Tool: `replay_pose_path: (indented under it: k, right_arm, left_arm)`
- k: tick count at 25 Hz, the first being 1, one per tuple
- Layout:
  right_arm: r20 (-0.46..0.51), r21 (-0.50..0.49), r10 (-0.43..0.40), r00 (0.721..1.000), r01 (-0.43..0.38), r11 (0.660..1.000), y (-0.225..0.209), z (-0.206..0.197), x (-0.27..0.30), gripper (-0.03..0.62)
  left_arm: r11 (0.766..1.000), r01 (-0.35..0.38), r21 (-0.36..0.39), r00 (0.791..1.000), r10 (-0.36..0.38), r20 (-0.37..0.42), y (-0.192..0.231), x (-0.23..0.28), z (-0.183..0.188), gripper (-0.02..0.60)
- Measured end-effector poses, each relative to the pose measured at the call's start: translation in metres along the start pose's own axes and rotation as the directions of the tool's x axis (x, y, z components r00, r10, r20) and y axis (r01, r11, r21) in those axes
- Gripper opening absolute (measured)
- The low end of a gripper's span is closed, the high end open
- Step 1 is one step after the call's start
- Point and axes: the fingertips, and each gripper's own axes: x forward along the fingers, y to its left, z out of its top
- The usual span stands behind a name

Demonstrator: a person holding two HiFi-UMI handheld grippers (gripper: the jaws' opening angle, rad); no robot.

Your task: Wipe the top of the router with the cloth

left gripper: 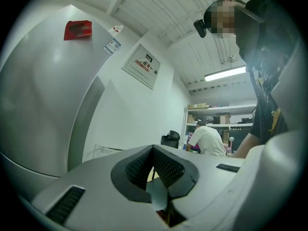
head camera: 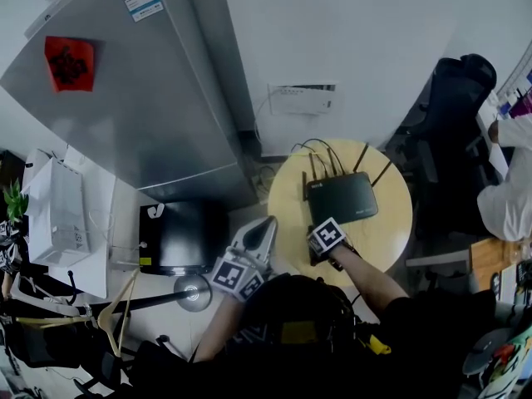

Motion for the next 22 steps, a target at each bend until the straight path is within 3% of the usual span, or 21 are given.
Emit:
replay_pose_path:
  k: [4,8,12,16,22]
  right_arm:
    - [0.129,-0.091,0.156,0.979,-0.145,0.985,0.034,0.021,-0.015,0.063]
    - [0.273,-0.211,0.217,0.937,-0.161,0.964,0.042,0.034,-0.058,0.063]
    - [0.388,-0.269,0.164,0.907,-0.059,0.961,0.02,0.044,-0.09,0.063]
    - [0.397,-0.296,0.085,0.914,0.04,0.954,-0.009,0.049,-0.104,0.063]
    - [0.39,-0.245,-0.019,0.92,0.124,0.962,-0.055,0.066,-0.107,0.063]
  left_arm:
    - [1.0,-0.008,-0.007,1.0,0.008,0.001,-0.001,-0.003,0.001,-0.006]
    - [1.0,-0.022,0.004,1.0,0.022,0.008,0.001,-0.004,0.001,-0.006]
    - [0.999,-0.034,0.005,0.999,0.034,0.003,0.003,0.0,-0.002,-0.006]
    - [0.999,-0.044,-0.003,0.999,0.044,0.006,0.004,0.007,-0.002,-0.006]
    - [0.998,-0.068,0.014,0.998,0.068,-0.016,0.003,0.011,-0.005,-0.006]
